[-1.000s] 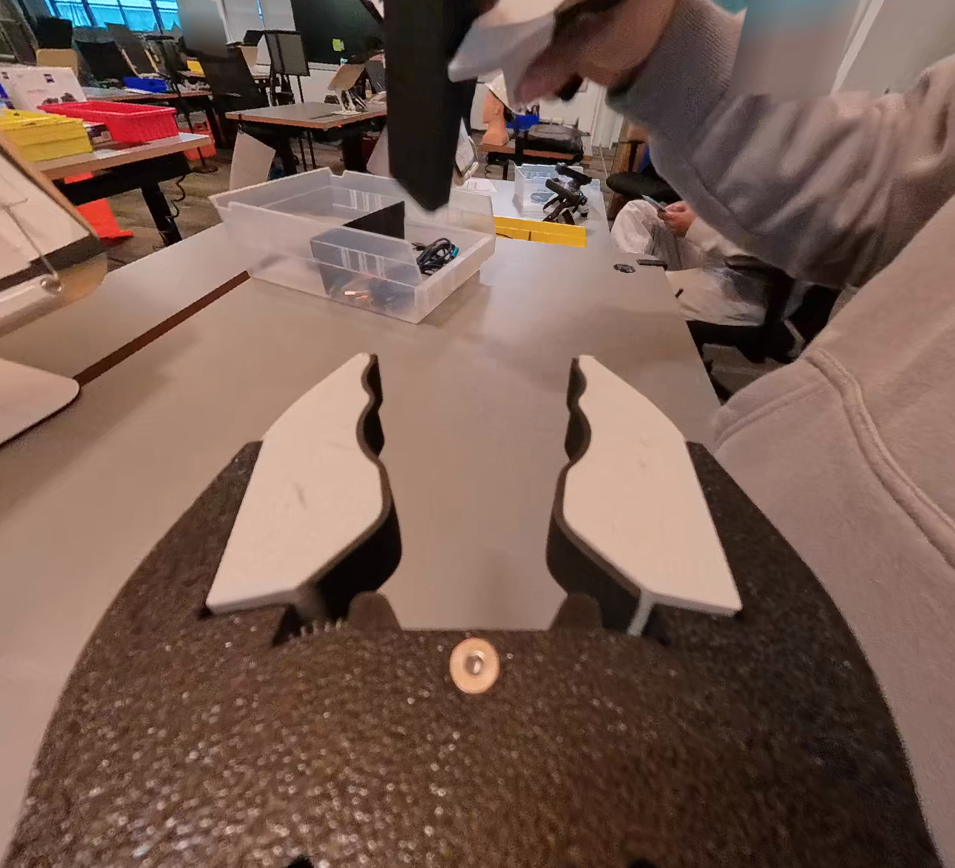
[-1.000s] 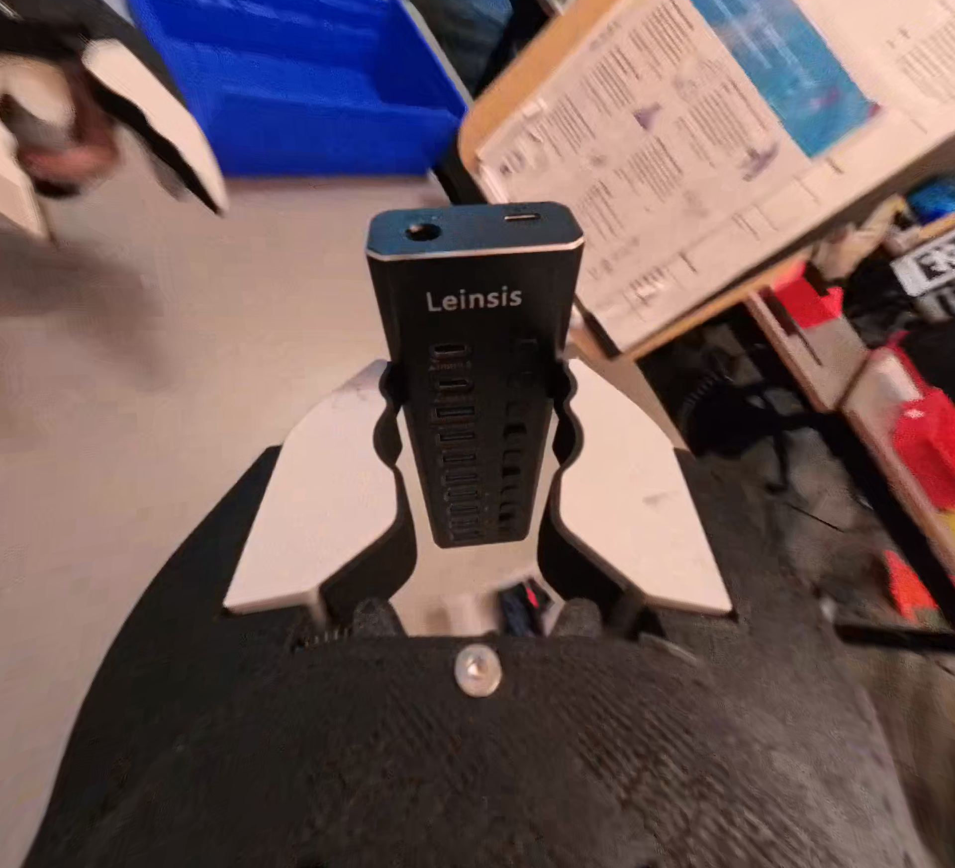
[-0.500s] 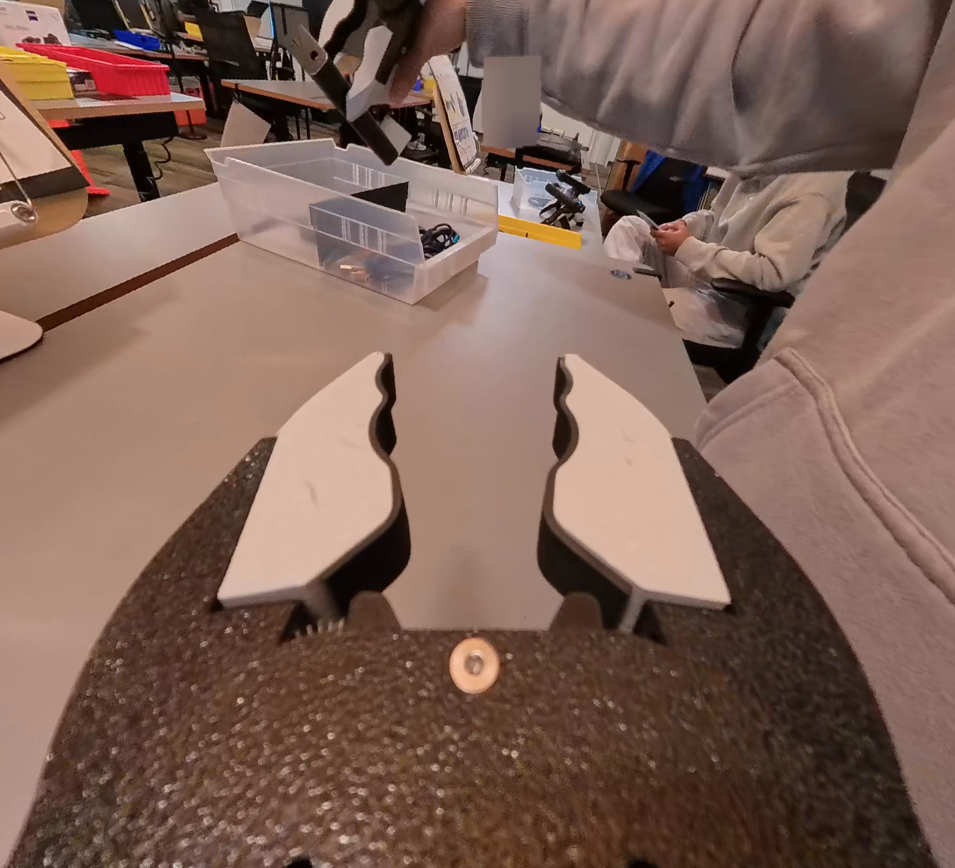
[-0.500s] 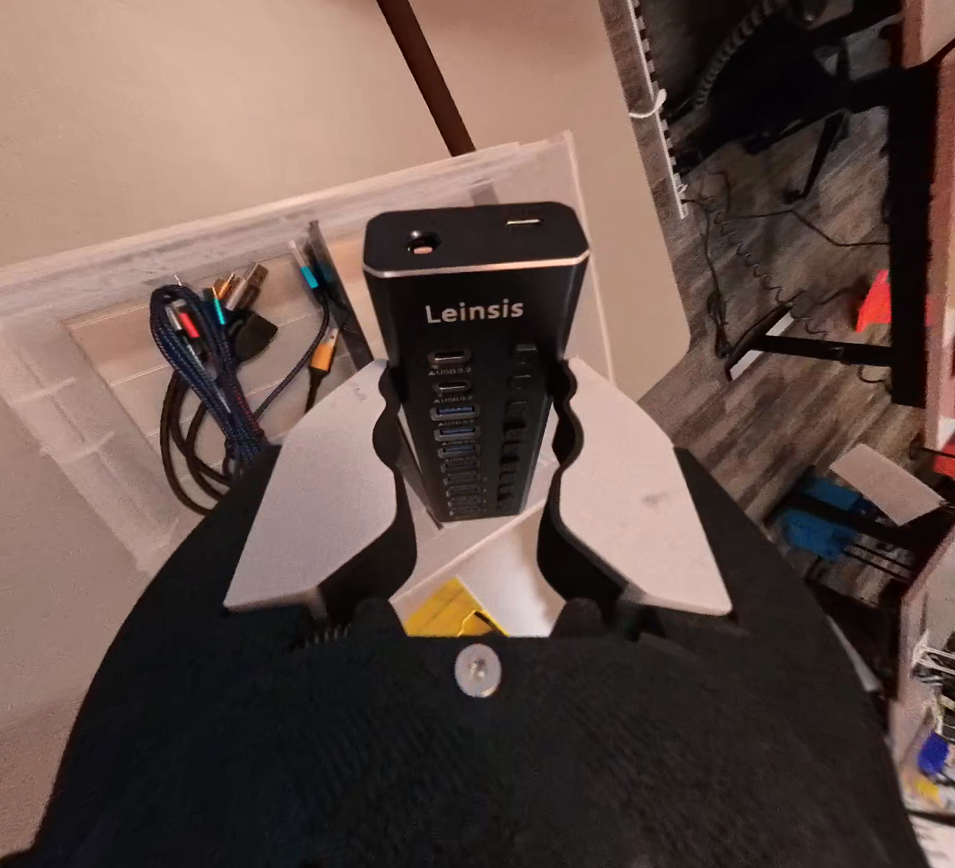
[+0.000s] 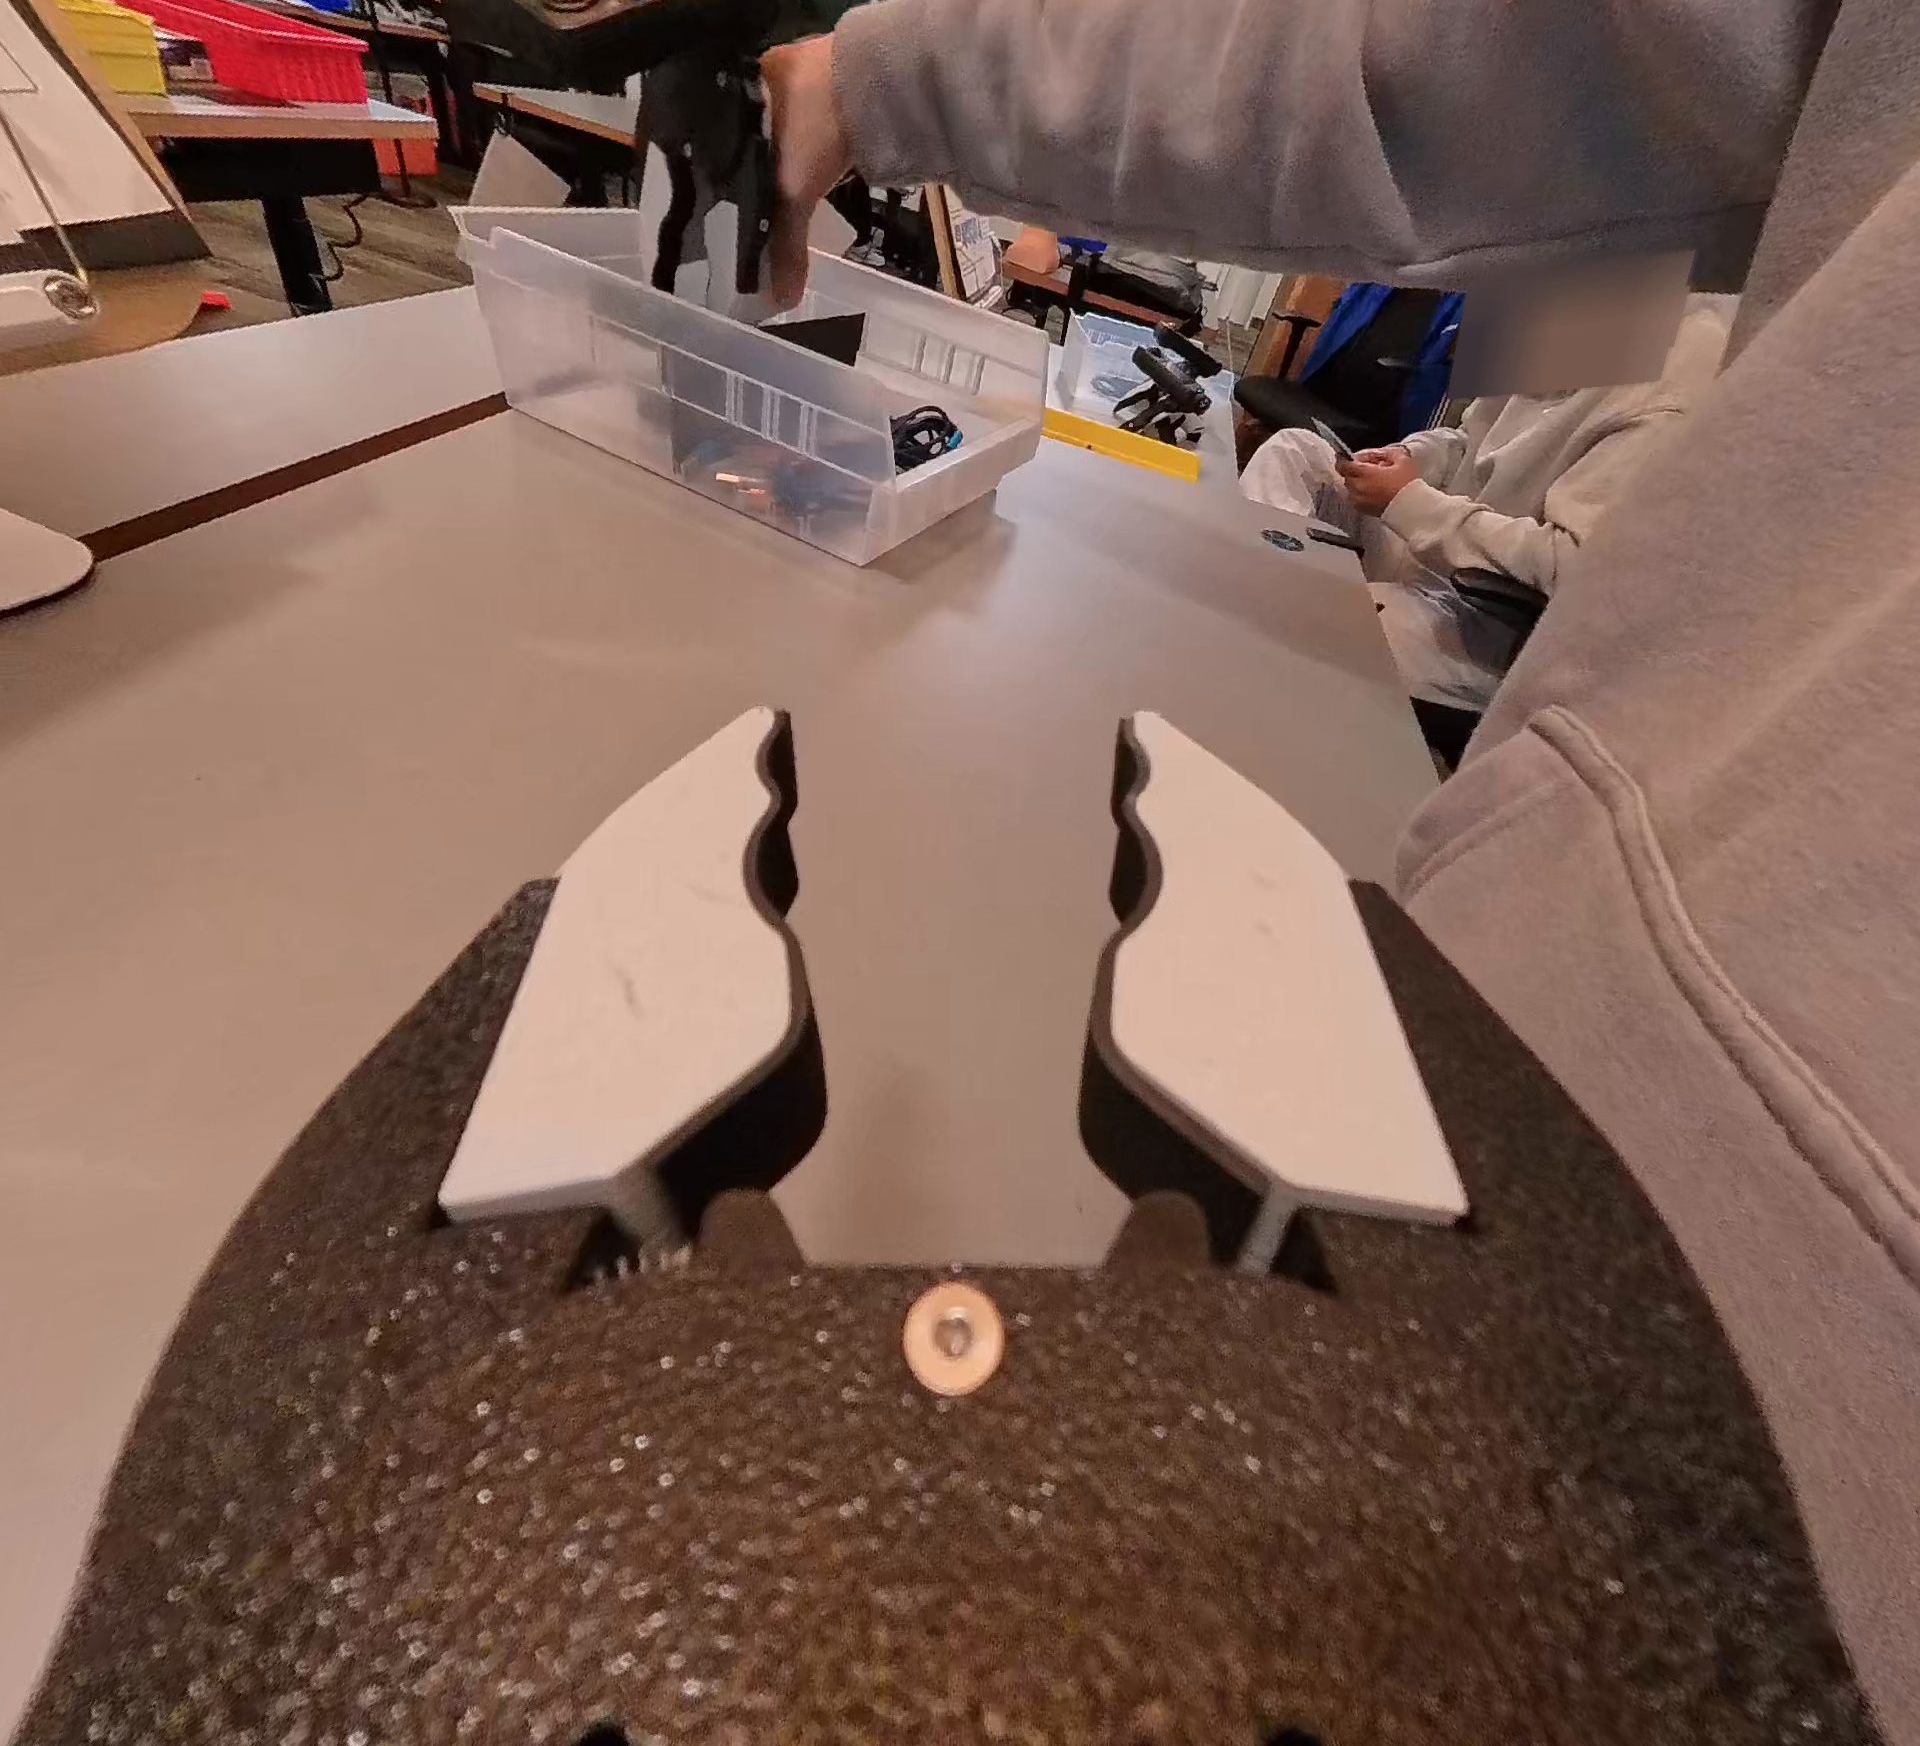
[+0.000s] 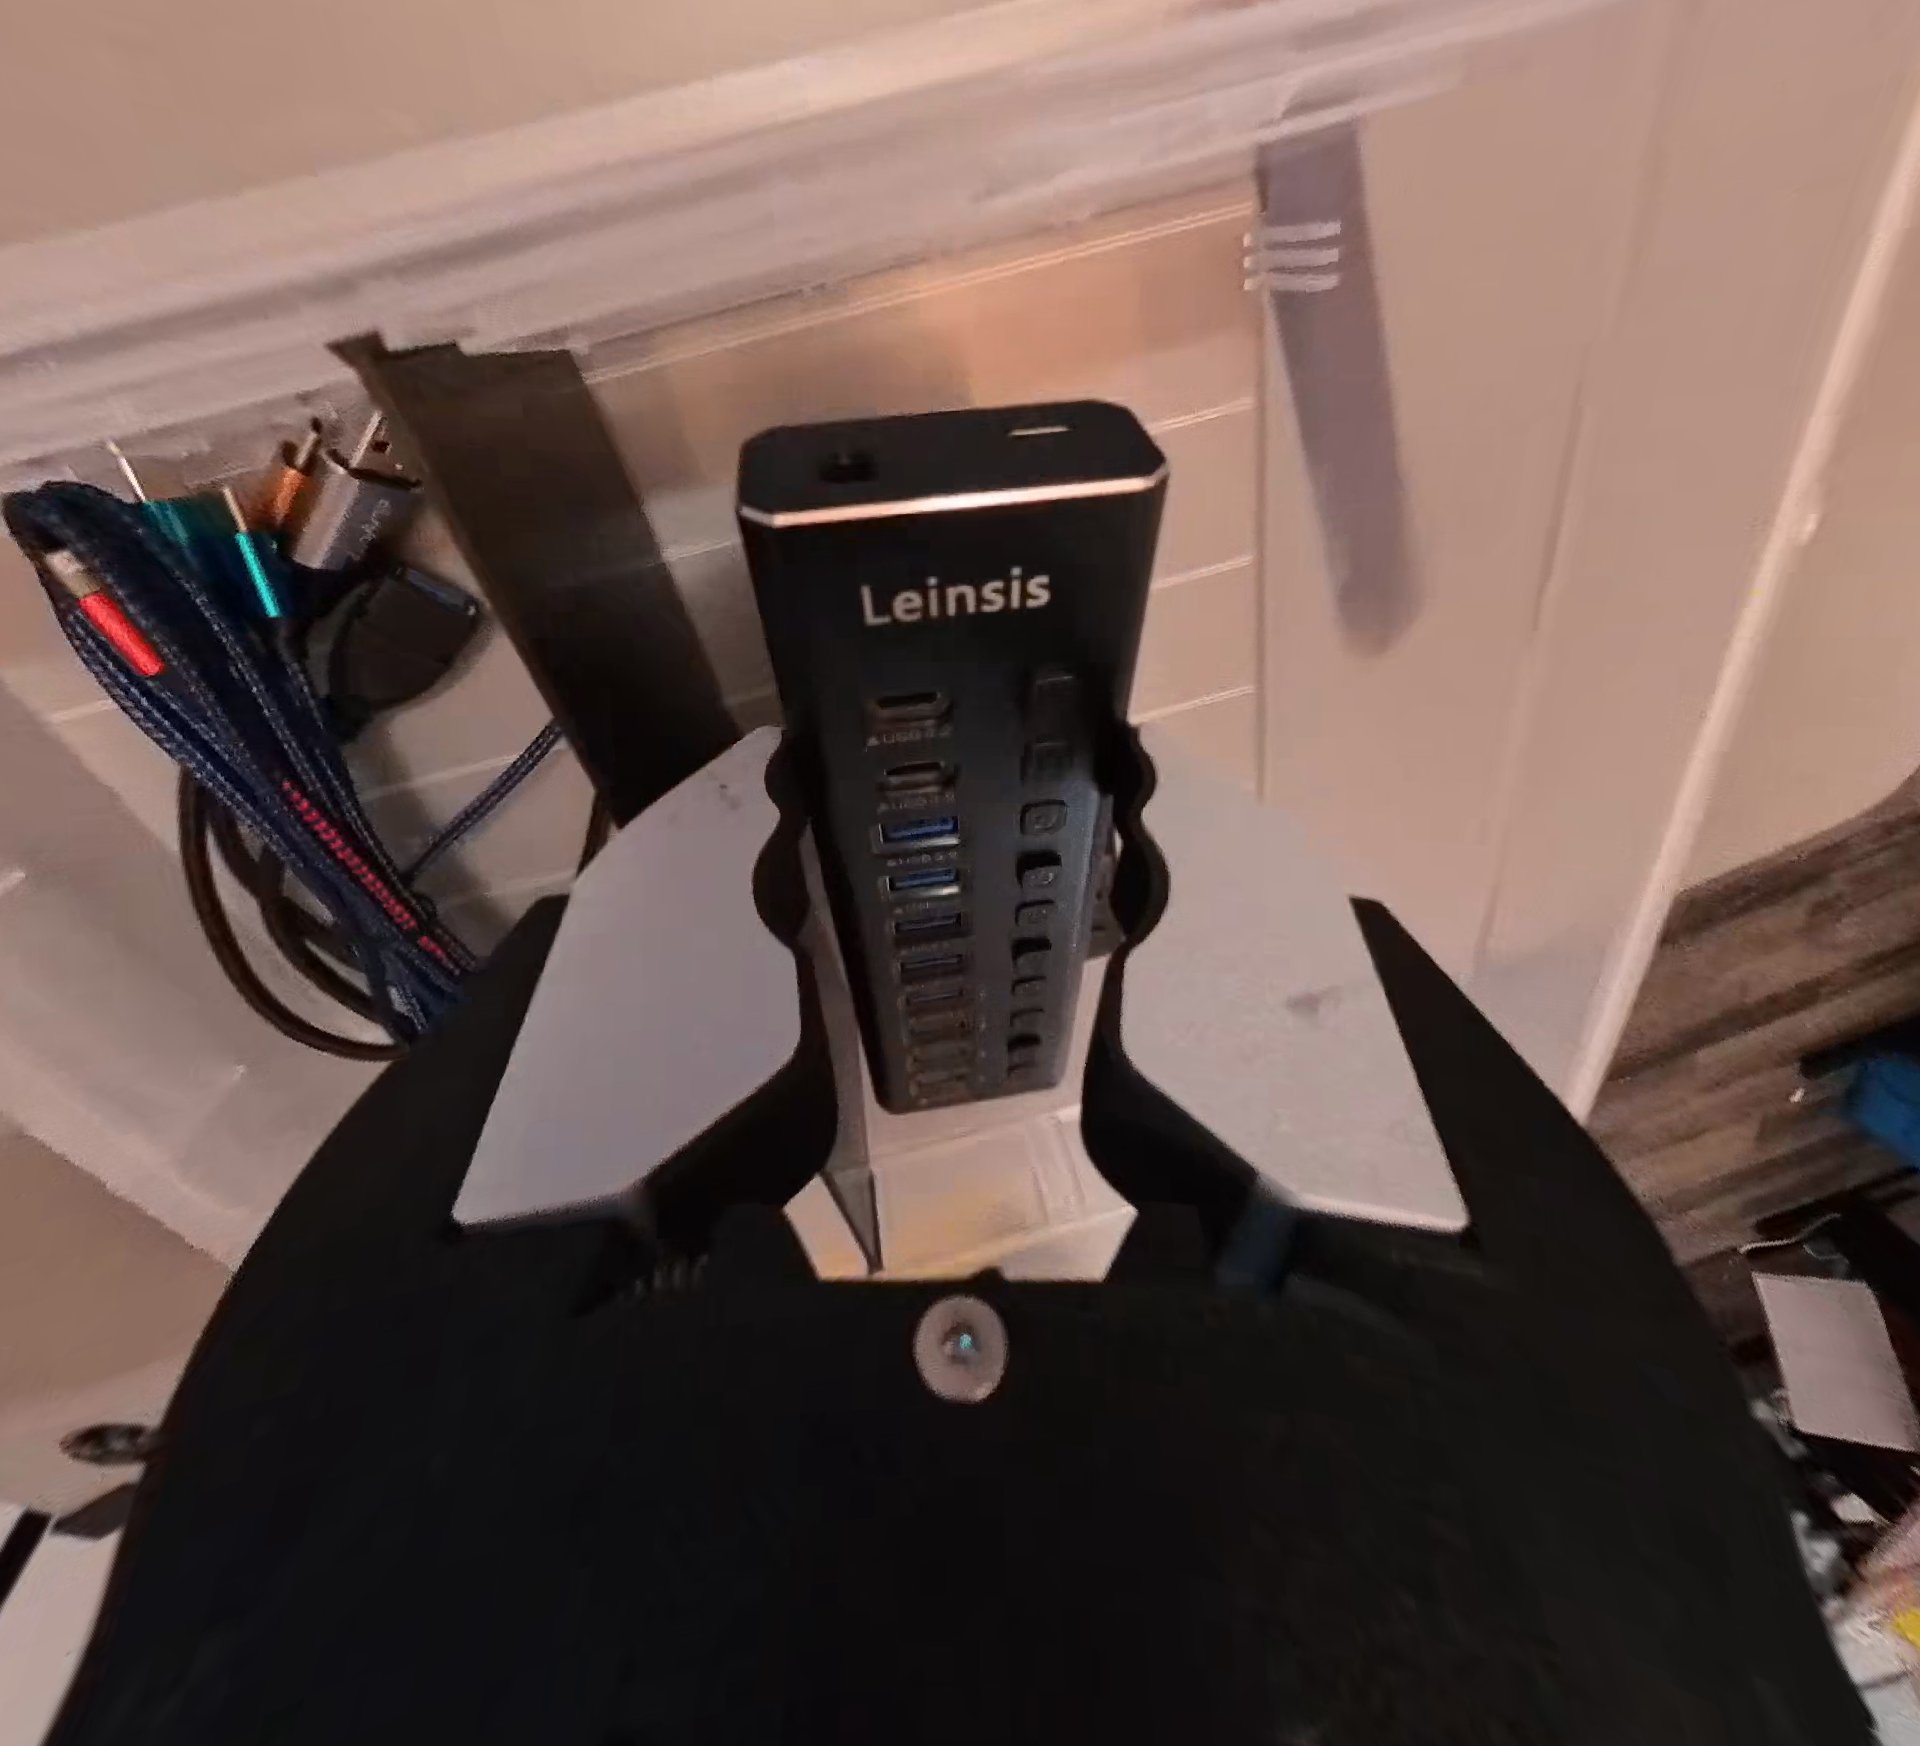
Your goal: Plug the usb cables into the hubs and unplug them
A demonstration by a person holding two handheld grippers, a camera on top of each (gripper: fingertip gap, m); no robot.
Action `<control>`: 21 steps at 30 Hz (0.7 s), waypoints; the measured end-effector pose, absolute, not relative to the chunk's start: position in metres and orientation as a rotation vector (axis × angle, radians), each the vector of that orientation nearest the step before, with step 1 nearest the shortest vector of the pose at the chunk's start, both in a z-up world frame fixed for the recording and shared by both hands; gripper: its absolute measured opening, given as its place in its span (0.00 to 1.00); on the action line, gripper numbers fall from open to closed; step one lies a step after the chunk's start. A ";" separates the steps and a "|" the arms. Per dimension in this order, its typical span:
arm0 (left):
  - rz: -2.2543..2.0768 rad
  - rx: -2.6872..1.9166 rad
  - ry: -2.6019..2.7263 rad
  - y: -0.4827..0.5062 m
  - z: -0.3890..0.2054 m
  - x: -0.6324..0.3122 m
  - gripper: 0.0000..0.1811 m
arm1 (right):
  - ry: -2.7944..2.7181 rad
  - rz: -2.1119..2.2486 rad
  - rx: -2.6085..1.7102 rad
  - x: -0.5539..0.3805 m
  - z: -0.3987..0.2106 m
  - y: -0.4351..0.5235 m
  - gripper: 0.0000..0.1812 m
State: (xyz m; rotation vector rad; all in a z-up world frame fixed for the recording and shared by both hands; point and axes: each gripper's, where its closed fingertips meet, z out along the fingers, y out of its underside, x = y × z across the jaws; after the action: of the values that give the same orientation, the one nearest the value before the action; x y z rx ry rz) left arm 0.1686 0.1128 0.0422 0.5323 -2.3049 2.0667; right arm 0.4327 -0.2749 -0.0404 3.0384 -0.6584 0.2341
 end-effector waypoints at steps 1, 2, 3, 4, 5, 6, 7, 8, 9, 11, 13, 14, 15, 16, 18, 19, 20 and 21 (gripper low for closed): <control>2.063 0.530 -2.306 0.111 0.042 0.169 0.32 | -0.673 0.227 3.035 0.434 -0.045 -0.274 0.32; 2.055 0.527 -2.309 0.110 0.041 0.169 0.32 | -0.672 0.229 3.038 0.435 -0.049 -0.273 0.32; 2.048 0.522 -2.312 0.109 0.040 0.168 0.32 | -0.676 0.249 3.038 0.437 -0.053 -0.272 0.32; 2.044 0.516 -2.311 0.107 0.040 0.168 0.32 | -0.723 0.281 3.030 0.440 -0.057 -0.272 0.31; 2.045 0.511 -2.309 0.105 0.040 0.168 0.32 | -0.742 0.274 3.036 0.440 -0.059 -0.270 0.31; 2.042 0.506 -2.309 0.103 0.040 0.168 0.32 | -0.740 0.281 3.049 0.439 -0.059 -0.268 0.31; 2.034 0.499 -2.309 0.100 0.039 0.168 0.32 | -0.744 0.310 3.056 0.440 -0.058 -0.267 0.30; 2.024 0.489 -2.310 0.097 0.039 0.169 0.32 | -0.748 0.341 3.060 0.440 -0.057 -0.267 0.30; 2.017 0.482 -2.314 0.093 0.039 0.171 0.32 | -0.751 0.410 3.052 0.444 -0.054 -0.268 0.33; 2.005 0.481 -2.334 0.081 0.042 0.178 0.32 | -0.752 0.604 3.011 0.450 -0.039 -0.273 0.40; 1.985 0.494 -2.373 0.066 0.044 0.189 0.34 | -0.810 0.756 2.993 0.446 -0.014 -0.274 0.45; 1.968 0.510 -2.400 0.057 0.044 0.196 0.36 | -0.882 0.889 2.978 0.444 0.003 -0.274 0.45; 1.951 0.538 -2.425 0.047 0.044 0.204 0.37 | -0.978 0.997 2.981 0.437 0.019 -0.271 0.48; 1.941 0.587 -2.443 0.036 0.045 0.214 0.38 | -1.092 1.068 3.005 0.424 0.032 -0.266 0.49; 1.926 0.721 -2.451 0.010 0.048 0.236 0.41 | -1.359 1.245 3.012 0.393 0.056 -0.258 0.51; 1.905 0.792 -2.452 -0.004 0.048 0.246 0.42 | -1.487 1.317 3.015 0.375 0.064 -0.254 0.53; 1.865 0.858 -2.457 -0.020 0.046 0.254 0.42 | -1.609 1.372 3.015 0.354 0.068 -0.250 0.54; 1.820 0.899 -2.459 -0.038 0.044 0.259 0.43 | -1.737 1.417 2.989 0.333 0.069 -0.248 0.54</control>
State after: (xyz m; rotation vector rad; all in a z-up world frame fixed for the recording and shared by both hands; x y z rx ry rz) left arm 0.2594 -0.0377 0.0442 0.8991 -2.4590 1.8196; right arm 0.3326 -0.2478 0.0693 2.9888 -1.7374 1.4170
